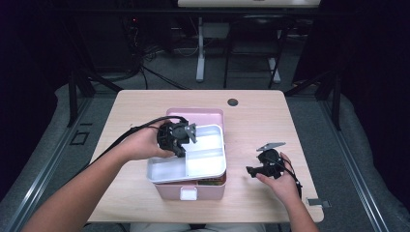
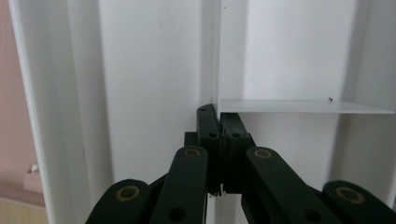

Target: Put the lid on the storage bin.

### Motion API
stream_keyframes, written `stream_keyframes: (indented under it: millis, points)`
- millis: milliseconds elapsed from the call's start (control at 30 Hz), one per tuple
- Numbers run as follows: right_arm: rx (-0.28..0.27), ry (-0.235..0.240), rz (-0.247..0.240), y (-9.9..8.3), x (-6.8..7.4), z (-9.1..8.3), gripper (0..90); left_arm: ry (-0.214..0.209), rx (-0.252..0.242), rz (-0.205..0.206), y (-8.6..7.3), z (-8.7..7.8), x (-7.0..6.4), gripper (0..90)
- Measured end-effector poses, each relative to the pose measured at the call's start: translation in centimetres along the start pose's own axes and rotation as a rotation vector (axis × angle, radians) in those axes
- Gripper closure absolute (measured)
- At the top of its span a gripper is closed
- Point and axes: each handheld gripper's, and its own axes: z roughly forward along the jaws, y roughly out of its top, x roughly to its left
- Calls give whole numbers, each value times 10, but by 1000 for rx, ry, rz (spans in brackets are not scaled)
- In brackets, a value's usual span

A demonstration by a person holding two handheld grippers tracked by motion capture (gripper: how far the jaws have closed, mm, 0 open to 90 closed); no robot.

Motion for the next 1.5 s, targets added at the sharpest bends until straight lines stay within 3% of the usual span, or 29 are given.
stream_keyframes:
  millis: [233, 833, 1067, 1400, 1500]
  points:
    - [-1, 2, 1, 0, 0, 0, 280, 11, 32, 5, 2, 10, 0, 894]
    - [-2, 1, 4, -1, -1, 0, 279, -10, 59, 40, 6, 37, -2, 893]
    - [-10, 0, 11, 0, -1, 0, 272, -9, 54, 35, 4, 43, -3, 889]
    - [-22, -11, 7, 1, -1, -1, 256, 8, 42, -17, -15, 34, -1, 825]
    - [-41, -26, 22, 2, -2, -3, 239, 2, 12, -48, -24, 29, -1, 806]
